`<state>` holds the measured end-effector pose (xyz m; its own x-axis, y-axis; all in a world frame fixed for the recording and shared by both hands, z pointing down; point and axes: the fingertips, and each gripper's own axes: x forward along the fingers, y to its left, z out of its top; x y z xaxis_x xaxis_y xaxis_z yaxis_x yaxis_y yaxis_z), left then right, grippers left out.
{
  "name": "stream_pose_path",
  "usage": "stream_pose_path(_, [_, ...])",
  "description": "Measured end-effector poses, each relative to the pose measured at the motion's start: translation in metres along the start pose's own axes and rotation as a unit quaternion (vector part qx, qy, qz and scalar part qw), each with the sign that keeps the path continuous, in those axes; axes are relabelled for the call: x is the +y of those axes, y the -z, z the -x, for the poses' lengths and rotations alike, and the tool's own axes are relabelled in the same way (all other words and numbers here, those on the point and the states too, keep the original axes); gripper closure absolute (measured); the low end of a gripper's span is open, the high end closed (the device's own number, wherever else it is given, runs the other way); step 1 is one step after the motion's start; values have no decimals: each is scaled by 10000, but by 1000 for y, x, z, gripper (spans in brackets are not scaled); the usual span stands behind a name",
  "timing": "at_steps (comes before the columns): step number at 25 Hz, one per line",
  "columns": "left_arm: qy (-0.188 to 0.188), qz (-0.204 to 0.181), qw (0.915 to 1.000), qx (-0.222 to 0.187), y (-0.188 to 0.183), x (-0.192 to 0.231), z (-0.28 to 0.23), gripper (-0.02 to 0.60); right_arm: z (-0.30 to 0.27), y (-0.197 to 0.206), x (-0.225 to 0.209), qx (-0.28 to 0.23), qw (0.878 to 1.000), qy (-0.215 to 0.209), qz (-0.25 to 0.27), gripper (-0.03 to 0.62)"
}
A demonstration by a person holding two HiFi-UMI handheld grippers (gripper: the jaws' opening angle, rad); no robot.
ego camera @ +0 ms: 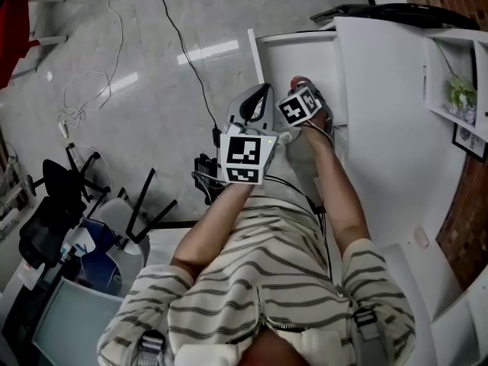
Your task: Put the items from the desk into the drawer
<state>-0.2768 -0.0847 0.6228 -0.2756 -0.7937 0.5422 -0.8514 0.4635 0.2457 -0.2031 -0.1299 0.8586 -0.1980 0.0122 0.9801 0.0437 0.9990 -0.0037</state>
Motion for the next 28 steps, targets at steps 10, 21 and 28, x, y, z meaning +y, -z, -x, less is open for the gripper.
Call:
stream_pose_path(10, [46,-30,9999,126,12,3,-12,575,-48,8,-2,395,9969,-110,675,513])
stream_pose_path(21, [105,-95,9997,189,16,-1,-23,575,-83,27,0,524,9935,-237,985,513])
stream_pose_path(28, [124,-67,9994,321,27,1,-26,575,-92,29,2,491,9936,-371,946,513])
